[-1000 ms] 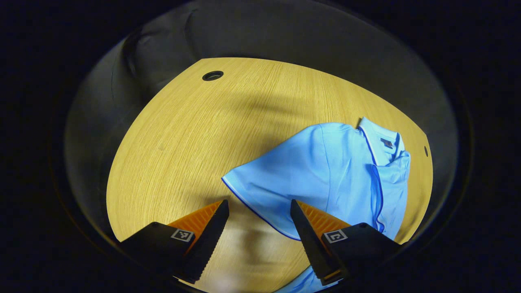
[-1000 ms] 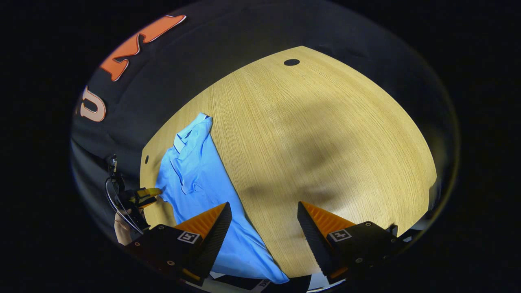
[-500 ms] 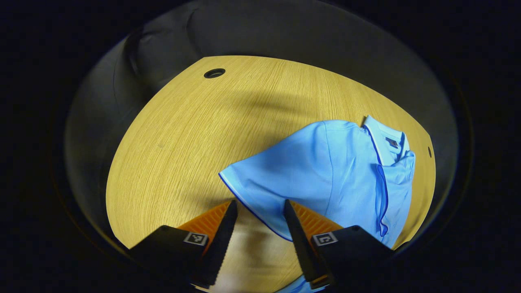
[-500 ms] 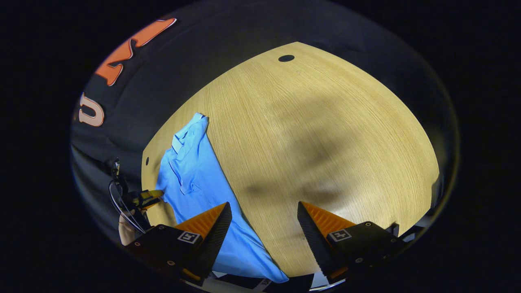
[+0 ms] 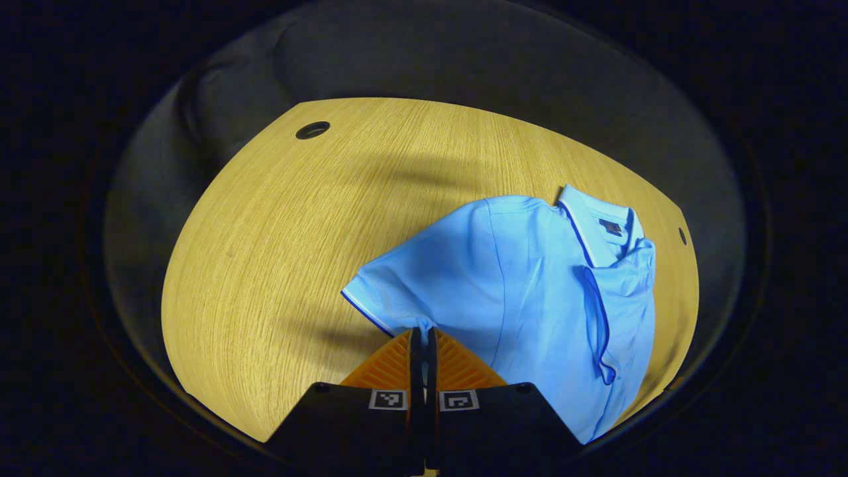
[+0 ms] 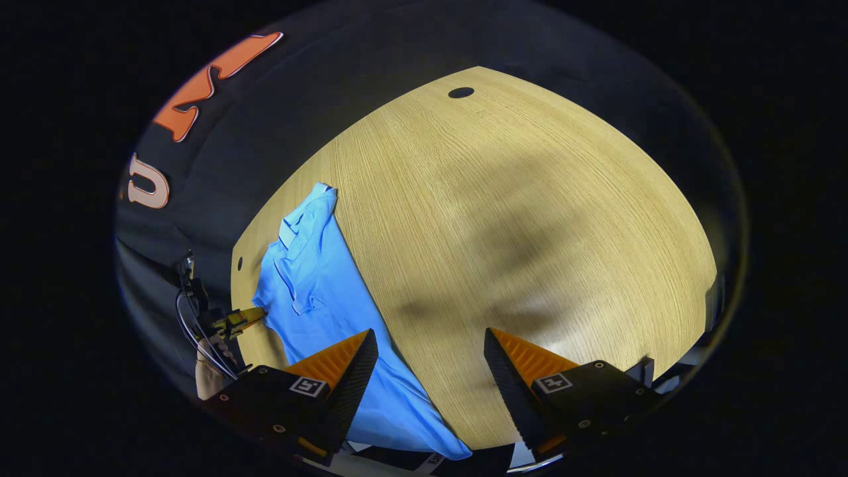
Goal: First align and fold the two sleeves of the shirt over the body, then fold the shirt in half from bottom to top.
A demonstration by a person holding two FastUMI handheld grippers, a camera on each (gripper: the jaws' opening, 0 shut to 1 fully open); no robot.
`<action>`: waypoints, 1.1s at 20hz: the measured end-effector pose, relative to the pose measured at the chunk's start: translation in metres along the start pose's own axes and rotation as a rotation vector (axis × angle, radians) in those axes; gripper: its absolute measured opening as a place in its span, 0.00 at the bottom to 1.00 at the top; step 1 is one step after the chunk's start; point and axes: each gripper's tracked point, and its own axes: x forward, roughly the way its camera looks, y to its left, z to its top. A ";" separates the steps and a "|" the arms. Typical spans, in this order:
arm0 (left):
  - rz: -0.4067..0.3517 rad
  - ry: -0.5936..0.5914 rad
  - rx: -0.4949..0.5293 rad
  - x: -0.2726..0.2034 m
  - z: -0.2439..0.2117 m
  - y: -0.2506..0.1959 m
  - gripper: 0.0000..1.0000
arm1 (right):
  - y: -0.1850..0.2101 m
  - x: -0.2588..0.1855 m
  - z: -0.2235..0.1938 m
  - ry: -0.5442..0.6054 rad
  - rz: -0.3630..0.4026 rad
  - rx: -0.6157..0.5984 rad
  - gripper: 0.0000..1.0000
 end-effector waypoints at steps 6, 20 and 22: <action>-0.099 -0.098 0.065 -0.058 0.034 -0.038 0.04 | 0.003 -0.003 0.000 -0.005 0.018 -0.014 0.98; -0.310 -0.088 0.259 -0.100 0.016 -0.216 0.04 | -0.011 -0.016 -0.006 0.004 0.044 -0.028 0.98; -0.328 -0.063 0.272 -0.095 0.006 -0.237 0.04 | -0.016 -0.014 -0.006 0.001 0.044 -0.032 0.98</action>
